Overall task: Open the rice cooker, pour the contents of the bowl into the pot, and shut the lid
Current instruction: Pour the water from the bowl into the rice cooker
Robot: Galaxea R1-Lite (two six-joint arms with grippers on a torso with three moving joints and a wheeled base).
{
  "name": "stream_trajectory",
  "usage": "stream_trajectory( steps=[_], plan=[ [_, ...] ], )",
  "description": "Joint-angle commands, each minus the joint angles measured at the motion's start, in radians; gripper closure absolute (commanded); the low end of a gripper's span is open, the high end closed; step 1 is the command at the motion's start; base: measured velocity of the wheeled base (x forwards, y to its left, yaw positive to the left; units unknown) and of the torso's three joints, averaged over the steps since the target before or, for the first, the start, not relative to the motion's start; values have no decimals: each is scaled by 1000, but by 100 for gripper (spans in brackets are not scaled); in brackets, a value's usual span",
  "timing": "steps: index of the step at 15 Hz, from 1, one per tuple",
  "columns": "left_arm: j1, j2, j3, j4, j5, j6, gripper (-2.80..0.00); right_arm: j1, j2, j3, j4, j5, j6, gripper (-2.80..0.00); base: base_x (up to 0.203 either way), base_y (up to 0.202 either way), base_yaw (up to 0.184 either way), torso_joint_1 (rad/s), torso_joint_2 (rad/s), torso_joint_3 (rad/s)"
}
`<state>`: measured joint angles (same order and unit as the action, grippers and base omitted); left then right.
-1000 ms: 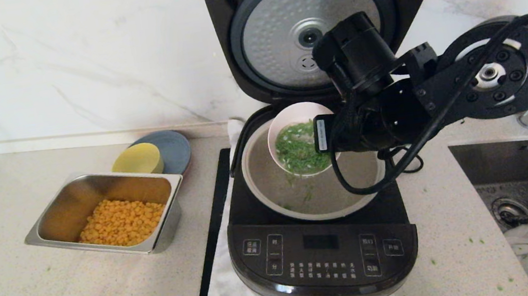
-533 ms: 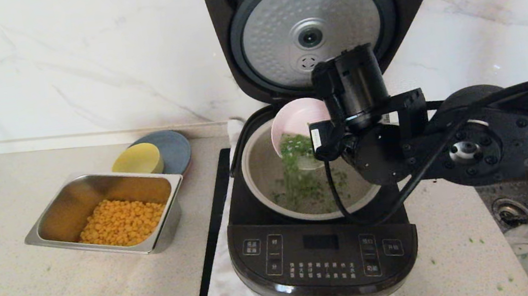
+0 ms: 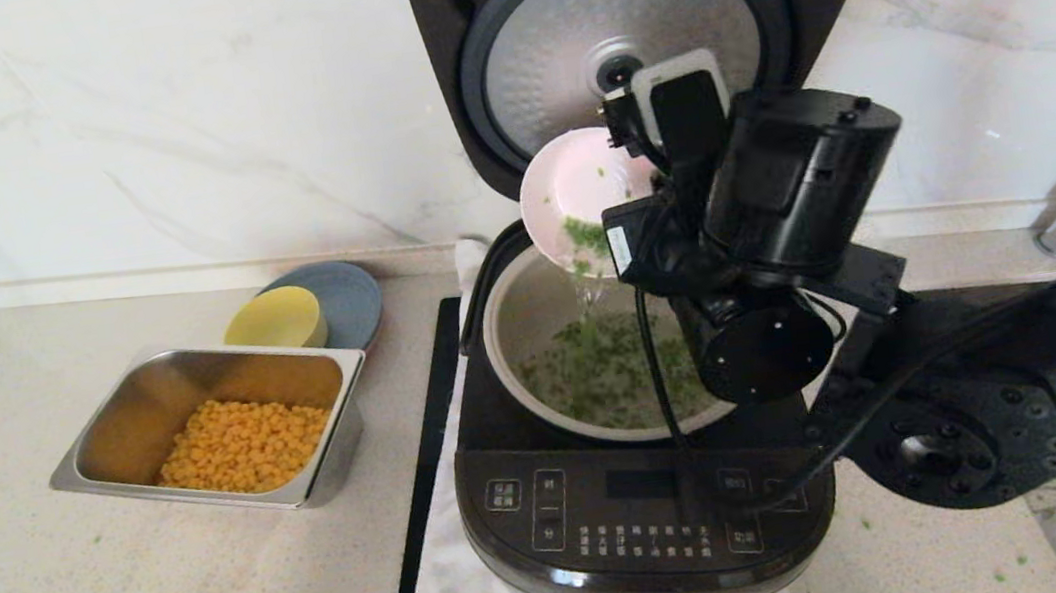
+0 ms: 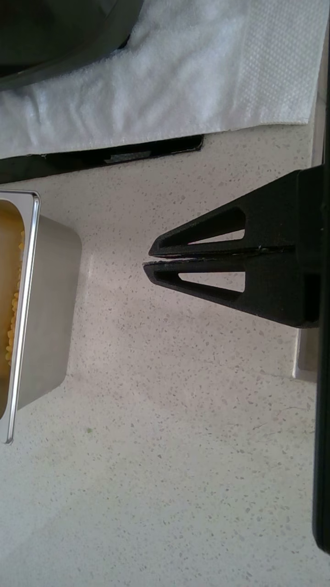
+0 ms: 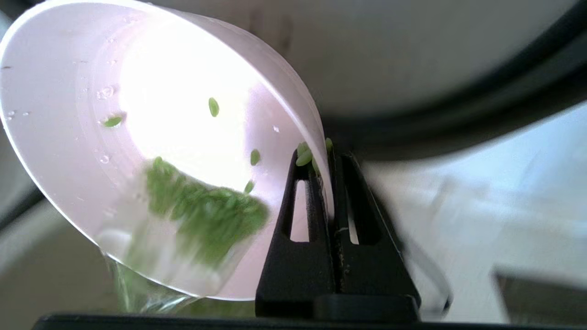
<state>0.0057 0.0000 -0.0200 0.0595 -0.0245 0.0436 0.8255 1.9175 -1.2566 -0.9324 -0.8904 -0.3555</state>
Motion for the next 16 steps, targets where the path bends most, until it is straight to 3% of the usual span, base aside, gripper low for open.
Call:
stream_trajectory(
  steps=[1, 16],
  plan=[
    [0, 0, 0, 0, 0, 1, 0, 10, 56, 52, -365, -4, -185, 0, 0, 0, 0, 0, 0, 0],
    [0, 2, 0, 0, 0, 1, 0, 86, 56, 136, -420, -2, -198, 0, 0, 0, 0, 0, 0, 0]
  ],
)
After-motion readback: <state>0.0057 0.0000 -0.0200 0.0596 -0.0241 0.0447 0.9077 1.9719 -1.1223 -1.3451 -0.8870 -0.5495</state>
